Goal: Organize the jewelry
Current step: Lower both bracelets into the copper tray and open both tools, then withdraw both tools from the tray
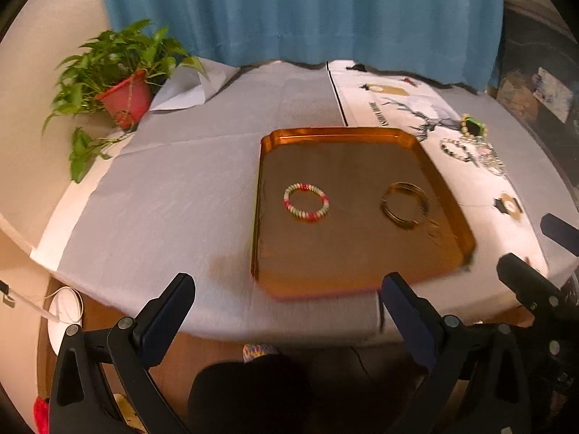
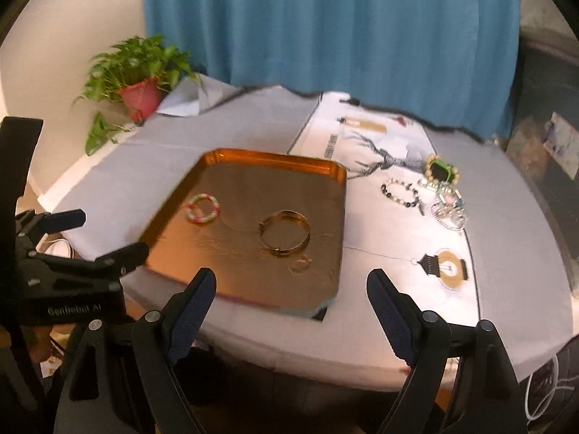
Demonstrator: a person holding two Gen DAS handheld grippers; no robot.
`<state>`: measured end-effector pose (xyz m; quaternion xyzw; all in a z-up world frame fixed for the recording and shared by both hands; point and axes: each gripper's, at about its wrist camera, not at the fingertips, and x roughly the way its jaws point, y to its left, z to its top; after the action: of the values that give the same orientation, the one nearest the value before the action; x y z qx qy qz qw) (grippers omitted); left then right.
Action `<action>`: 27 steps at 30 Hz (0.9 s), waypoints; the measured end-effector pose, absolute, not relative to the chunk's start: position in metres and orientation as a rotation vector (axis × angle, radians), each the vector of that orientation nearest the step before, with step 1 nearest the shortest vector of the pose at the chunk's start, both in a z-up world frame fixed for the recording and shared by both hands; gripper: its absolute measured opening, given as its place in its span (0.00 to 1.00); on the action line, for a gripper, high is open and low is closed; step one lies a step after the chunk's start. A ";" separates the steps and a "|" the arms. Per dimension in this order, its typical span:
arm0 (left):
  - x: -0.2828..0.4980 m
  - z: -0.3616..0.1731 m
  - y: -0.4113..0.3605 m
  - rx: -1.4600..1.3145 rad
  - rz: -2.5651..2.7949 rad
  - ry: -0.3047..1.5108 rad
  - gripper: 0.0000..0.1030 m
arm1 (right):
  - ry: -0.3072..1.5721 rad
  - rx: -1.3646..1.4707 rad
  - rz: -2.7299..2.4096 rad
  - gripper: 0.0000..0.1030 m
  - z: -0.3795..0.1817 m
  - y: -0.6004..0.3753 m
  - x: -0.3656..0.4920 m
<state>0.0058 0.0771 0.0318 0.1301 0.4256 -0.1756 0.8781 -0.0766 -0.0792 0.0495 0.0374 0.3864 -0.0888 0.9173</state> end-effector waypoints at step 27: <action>-0.089 0.087 0.113 0.254 -0.386 0.749 0.99 | 0.676 0.061 -0.200 0.83 0.100 -0.034 -0.172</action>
<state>-0.0894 0.1129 0.0873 0.1228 0.3626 -0.1866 0.9048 -0.1721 -0.0336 0.1002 0.0298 0.3308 -0.0978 0.9381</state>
